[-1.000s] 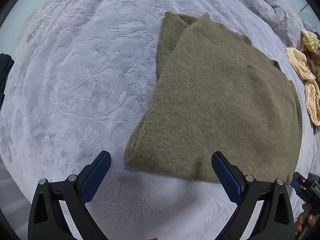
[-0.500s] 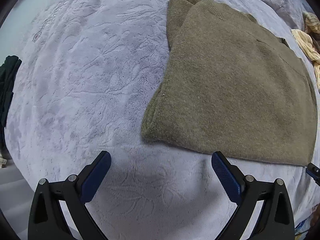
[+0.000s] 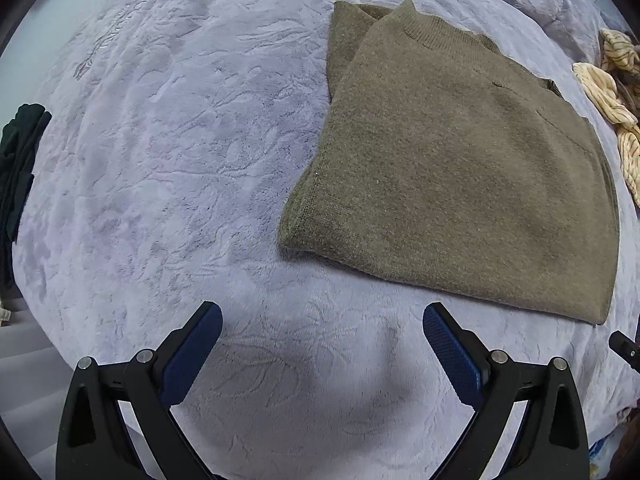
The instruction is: Fold small clothes
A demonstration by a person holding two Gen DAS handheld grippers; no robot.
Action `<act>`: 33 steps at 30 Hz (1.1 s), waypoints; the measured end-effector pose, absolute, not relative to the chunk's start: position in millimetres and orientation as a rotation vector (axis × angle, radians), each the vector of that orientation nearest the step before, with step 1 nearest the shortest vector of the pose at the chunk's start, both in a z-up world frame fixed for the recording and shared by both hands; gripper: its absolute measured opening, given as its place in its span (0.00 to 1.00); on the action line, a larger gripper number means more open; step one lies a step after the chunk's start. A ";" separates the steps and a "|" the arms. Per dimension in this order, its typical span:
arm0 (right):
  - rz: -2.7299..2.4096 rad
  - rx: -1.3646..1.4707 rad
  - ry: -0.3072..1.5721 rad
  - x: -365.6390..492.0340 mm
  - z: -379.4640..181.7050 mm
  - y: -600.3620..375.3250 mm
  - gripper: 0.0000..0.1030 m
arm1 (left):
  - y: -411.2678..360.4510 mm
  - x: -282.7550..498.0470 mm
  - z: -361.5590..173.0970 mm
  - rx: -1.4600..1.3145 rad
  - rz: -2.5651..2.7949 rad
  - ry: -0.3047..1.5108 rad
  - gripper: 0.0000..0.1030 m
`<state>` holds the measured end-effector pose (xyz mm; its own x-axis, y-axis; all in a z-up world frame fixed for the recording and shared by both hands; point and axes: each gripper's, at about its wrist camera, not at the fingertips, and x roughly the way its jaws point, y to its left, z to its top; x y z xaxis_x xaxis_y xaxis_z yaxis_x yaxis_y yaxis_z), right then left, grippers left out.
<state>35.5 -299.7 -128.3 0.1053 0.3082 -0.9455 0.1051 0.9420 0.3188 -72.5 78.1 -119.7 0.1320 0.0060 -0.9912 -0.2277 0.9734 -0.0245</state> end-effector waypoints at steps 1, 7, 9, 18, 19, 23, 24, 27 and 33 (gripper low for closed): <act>0.157 0.339 1.469 34.6 -127.7 -297.1 0.52 | 79.6 -73.2 -117.5 -0.189 0.169 1.428 0.98; 0.195 0.283 1.479 36.8 -124.9 -264.3 0.52 | 109.3 -66.7 -114.7 -0.277 0.138 1.431 0.98; 0.210 0.261 1.483 38.3 -124.9 -248.7 0.52 | 122.4 -67.2 -118.5 -0.298 0.128 1.442 0.98; 0.243 0.253 1.516 40.0 -133.7 -173.3 0.57 | 166.7 -62.4 -141.0 -0.348 -0.070 1.492 0.98; 0.250 0.255 1.524 39.6 -136.3 -164.7 0.58 | 167.6 -64.1 -142.1 -0.352 -0.083 1.495 0.98; 0.270 0.258 1.556 38.5 -146.5 -132.2 0.58 | 177.8 -67.3 -143.2 -0.362 -0.146 1.489 0.98; 0.269 0.262 1.562 38.2 -148.4 -127.7 0.58 | 177.9 -66.4 -143.9 -0.372 -0.164 1.488 0.98; 0.254 0.261 1.566 37.9 -152.0 -119.8 0.58 | 174.5 -63.9 -146.7 -0.446 -0.251 1.482 0.98; 0.190 0.229 1.467 51.1 -139.2 -123.8 0.58 | 159.4 -58.5 -145.8 -0.541 -0.399 1.434 0.98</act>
<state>51.1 -123.8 -139.2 0.0960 0.2655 -0.9593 0.0121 0.9634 0.2679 -58.5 159.4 -145.8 0.1055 -0.5653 -0.8181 -0.0609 0.8175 -0.5727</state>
